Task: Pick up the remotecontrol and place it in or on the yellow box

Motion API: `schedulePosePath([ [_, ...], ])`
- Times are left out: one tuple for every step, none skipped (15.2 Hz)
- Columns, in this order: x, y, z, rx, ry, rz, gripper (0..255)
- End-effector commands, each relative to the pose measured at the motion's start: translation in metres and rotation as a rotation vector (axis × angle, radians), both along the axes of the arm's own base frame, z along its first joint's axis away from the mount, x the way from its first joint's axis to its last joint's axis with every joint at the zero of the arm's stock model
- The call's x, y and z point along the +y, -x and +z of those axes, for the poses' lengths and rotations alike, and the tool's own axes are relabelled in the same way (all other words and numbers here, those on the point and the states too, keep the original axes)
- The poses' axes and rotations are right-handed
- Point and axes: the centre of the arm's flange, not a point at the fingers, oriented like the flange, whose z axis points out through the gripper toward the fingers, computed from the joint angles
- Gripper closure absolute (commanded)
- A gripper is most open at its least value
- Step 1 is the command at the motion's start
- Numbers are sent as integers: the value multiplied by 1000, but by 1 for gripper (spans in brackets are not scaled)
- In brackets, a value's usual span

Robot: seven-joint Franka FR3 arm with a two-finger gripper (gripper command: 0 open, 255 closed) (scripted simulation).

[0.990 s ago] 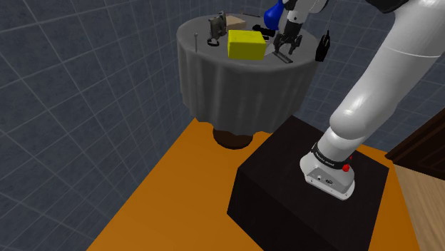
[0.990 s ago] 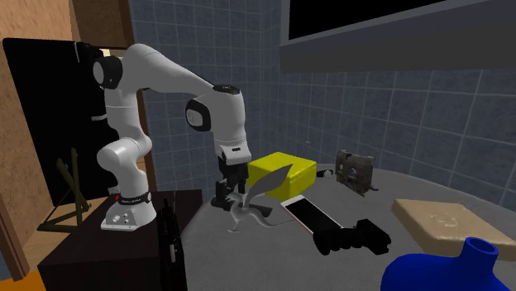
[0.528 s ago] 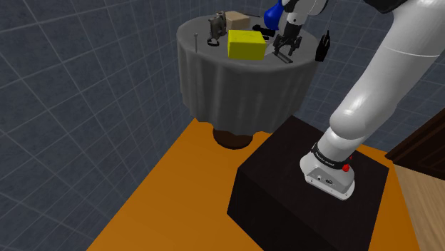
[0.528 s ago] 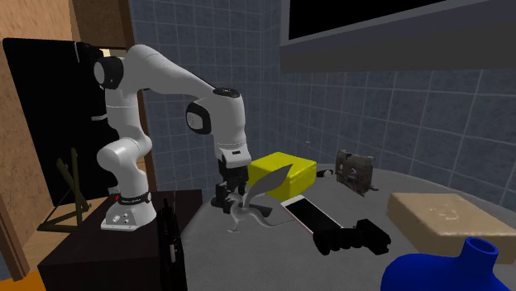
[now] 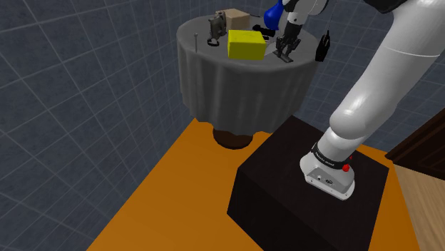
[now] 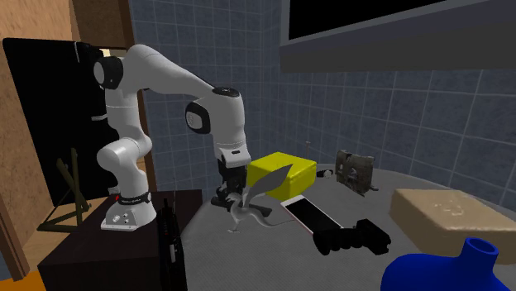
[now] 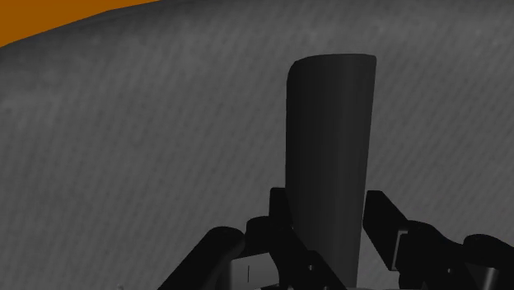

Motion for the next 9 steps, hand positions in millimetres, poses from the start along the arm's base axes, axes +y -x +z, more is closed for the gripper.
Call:
schedulePosePath([
  [1,-1,-2,2,-2,3,255],
  [1,-1,-2,2,-2,3,255],
  [2,-1,-2,2,-2,3,255],
  [2,-1,4,2,-2,3,255],
  [2,-1,9,2,-2,3,255],
  [2,-1,14,2,-2,3,255],
  [2,-1,19,2,-2,3,255],
  [2,-1,25,2,-2,3,255],
  [2,-1,30,2,-2,3,255],
])
